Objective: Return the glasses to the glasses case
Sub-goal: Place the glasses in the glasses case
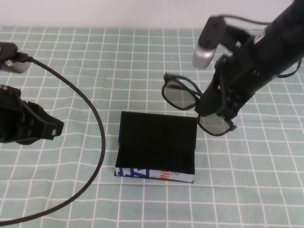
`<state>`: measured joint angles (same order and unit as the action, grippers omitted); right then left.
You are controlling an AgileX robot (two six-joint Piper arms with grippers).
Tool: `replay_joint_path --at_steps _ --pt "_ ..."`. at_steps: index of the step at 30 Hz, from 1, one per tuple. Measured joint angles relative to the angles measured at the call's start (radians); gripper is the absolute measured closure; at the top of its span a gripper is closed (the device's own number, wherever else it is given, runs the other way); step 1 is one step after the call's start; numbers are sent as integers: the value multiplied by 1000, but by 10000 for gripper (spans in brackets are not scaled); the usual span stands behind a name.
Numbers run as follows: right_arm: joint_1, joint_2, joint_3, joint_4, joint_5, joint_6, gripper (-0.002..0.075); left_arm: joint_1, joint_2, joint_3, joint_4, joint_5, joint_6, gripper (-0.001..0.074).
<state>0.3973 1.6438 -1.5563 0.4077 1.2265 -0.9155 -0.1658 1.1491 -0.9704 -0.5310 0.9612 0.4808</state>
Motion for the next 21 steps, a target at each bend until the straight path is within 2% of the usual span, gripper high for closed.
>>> replay_joint_path --at_steps 9,16,21 --pt "12 -113 152 71 4 29 709 0 0 0 0 0 2 741" --pt "134 -79 200 73 4 29 709 0 0 0 0 2 0 741" --pt "150 26 185 99 2 29 709 0 0 0 0 10 -2 741"
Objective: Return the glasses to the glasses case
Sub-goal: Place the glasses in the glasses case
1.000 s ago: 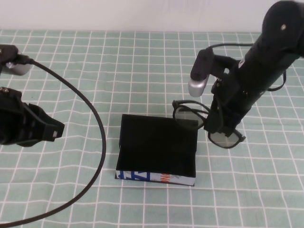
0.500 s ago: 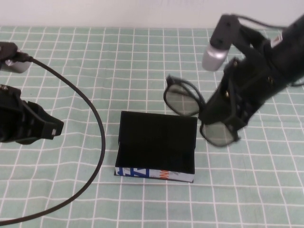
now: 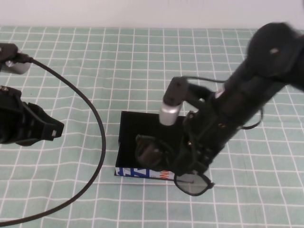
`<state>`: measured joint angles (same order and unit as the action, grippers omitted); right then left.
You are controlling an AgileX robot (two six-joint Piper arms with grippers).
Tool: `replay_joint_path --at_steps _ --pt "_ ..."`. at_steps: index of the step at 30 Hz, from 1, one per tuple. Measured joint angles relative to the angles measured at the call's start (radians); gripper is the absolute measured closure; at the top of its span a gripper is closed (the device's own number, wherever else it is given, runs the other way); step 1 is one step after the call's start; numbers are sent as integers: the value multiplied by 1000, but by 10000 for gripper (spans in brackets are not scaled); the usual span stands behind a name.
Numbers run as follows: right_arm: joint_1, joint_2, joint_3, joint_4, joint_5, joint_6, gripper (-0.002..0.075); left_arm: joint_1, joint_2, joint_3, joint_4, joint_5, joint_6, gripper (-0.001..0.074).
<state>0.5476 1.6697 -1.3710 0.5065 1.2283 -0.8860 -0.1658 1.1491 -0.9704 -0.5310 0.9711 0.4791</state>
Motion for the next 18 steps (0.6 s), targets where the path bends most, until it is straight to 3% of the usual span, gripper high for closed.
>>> replay_joint_path --at_steps 18 --pt "0 258 -215 8 -9 62 709 0 0 0 0 36 0 740"
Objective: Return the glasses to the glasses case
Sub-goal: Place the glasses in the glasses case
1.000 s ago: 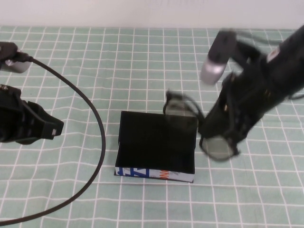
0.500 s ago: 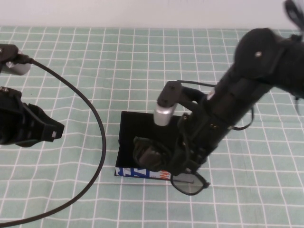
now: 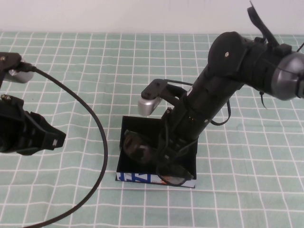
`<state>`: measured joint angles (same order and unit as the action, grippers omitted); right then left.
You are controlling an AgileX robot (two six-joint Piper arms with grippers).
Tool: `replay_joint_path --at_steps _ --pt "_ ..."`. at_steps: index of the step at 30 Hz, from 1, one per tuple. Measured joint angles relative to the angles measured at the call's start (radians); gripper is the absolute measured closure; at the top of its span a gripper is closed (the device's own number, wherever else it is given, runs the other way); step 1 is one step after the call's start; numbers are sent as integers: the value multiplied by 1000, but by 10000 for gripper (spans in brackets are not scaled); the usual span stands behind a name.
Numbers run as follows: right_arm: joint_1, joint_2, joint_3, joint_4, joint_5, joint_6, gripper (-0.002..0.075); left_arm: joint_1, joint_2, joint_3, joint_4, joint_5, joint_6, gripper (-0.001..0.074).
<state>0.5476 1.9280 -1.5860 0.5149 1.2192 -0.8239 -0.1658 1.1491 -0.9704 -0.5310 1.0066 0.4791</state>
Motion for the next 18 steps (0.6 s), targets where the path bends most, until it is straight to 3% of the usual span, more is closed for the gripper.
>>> replay_joint_path --at_steps 18 --pt "0 8 -2 -115 0 16 690 0 0 0 0 2 0 740"
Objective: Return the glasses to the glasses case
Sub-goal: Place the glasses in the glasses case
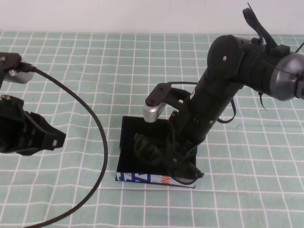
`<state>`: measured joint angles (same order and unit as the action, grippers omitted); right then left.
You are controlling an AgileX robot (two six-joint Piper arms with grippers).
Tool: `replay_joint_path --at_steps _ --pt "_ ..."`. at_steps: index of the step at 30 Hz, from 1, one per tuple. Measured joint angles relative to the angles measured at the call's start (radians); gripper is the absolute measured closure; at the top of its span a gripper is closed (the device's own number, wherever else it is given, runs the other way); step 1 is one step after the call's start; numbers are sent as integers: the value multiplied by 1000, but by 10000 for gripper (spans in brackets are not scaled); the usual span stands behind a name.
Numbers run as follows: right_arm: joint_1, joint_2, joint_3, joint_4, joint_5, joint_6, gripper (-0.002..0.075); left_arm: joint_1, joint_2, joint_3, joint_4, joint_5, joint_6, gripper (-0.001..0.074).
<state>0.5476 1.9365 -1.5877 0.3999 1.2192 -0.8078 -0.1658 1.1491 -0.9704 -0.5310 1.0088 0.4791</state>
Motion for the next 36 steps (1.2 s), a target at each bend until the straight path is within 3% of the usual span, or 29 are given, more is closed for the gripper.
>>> replay_joint_path --at_steps 11,22,32,36 --pt "0 17 0 54 -1 0 683 0 0 0 0 0 0 741" --pt "0 22 -2 -5 -1 0 520 0 0 0 0 0 0 741" --pt "0 -10 -4 67 -1 -44 512 0 0 0 0 0 0 740" --pt "0 -38 -11 72 -1 -48 559 0 0 0 0 0 0 741"
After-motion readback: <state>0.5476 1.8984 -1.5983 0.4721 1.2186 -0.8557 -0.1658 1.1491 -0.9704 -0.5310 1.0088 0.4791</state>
